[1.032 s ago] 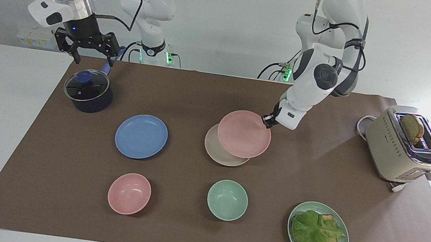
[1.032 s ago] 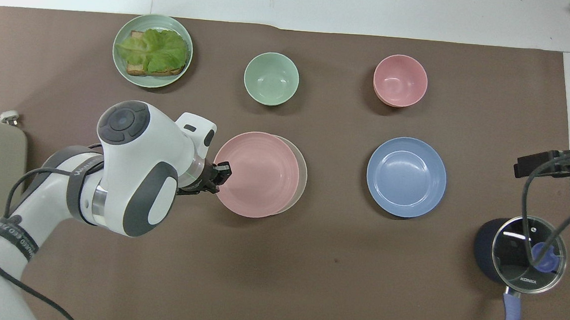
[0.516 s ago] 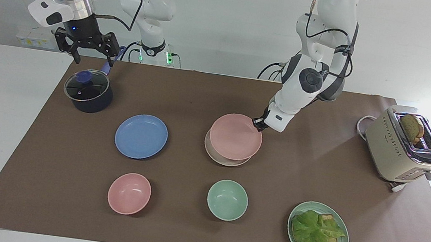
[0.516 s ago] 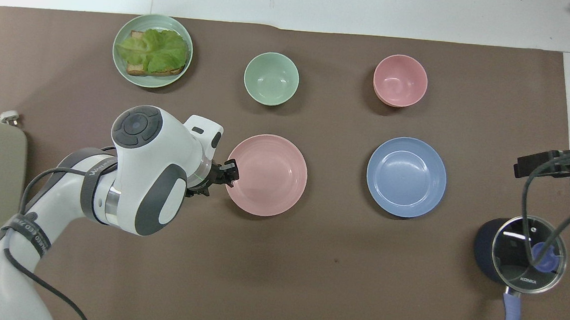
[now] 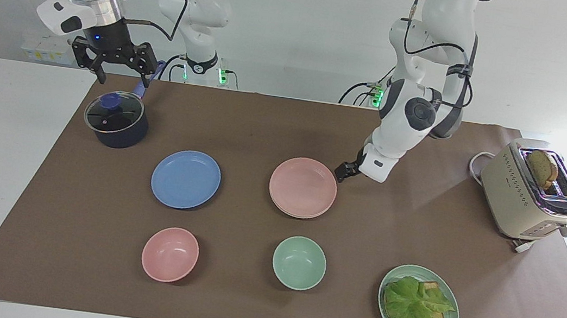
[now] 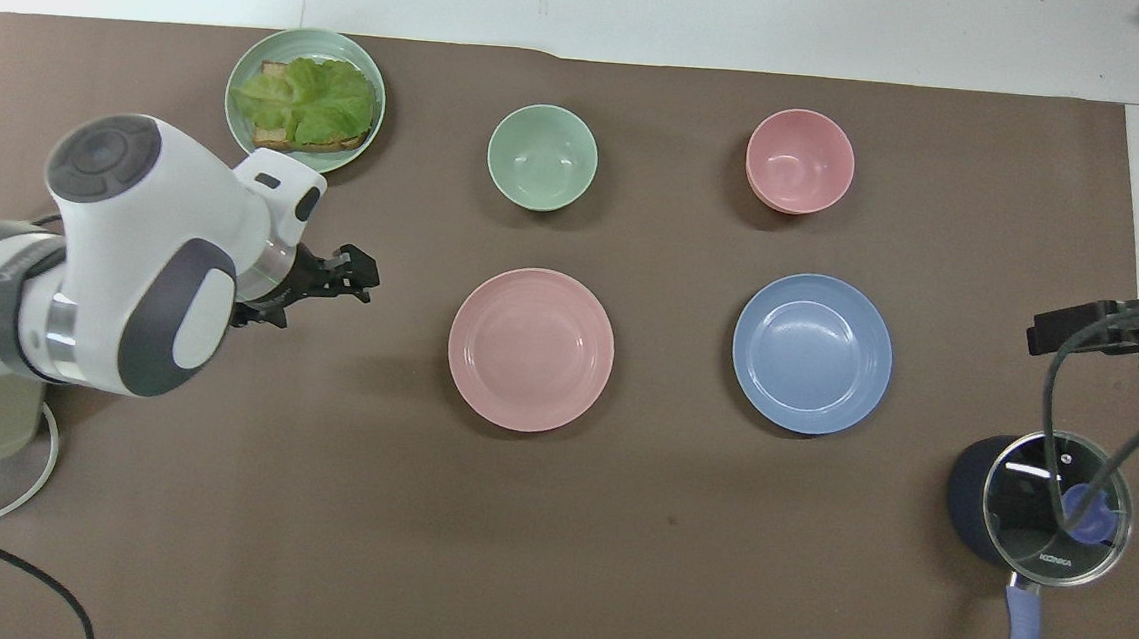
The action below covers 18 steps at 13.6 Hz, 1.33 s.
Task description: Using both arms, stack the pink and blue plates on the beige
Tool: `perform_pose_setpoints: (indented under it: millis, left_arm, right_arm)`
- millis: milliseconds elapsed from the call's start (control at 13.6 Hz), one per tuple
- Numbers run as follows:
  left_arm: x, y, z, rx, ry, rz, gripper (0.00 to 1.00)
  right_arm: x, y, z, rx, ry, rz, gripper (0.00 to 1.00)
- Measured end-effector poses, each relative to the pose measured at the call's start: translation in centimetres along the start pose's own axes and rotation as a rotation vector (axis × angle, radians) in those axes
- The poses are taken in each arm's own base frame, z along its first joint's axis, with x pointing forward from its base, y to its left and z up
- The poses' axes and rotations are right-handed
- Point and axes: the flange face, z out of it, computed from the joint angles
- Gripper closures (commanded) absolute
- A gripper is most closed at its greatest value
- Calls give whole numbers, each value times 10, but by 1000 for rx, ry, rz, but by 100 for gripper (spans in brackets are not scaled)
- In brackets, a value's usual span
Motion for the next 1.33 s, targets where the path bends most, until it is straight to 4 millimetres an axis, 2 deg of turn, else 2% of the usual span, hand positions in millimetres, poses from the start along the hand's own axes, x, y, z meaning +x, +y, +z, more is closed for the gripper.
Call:
perform_pose_setpoints:
  millis: [147,295,442,590,737,959,1180,1327]
  left_arm:
    - [21,-40,-49,30,25,89,0]
    - [30,-73,-87,70,29,160,0]
    - [31,-91,-119,84,31,213,0]
    - [27,-97,-143,84,45,248,0]
    - [21,-105,-160,80,65,265,0]
    - [17,-115,-170,79,70,260,0]
    - [17,-115,-169,78,70,260,0]
    - [17,-117,-170,78,70,256,0]
  right_arm:
    - [0,0,0,0,0,0,0]
    - [1,0,0,0,6,0,0]
    - [1,0,-1,-1,9,0,0]
    - [4,0,0,-2,29,0,0]
    - [8,0,7,-4,54,-1,0]
    - [15,0,32,-4,68,-3,0]
    - [21,-1,74,-2,67,-5,0]
    - [29,-2,120,2,80,-8,0]
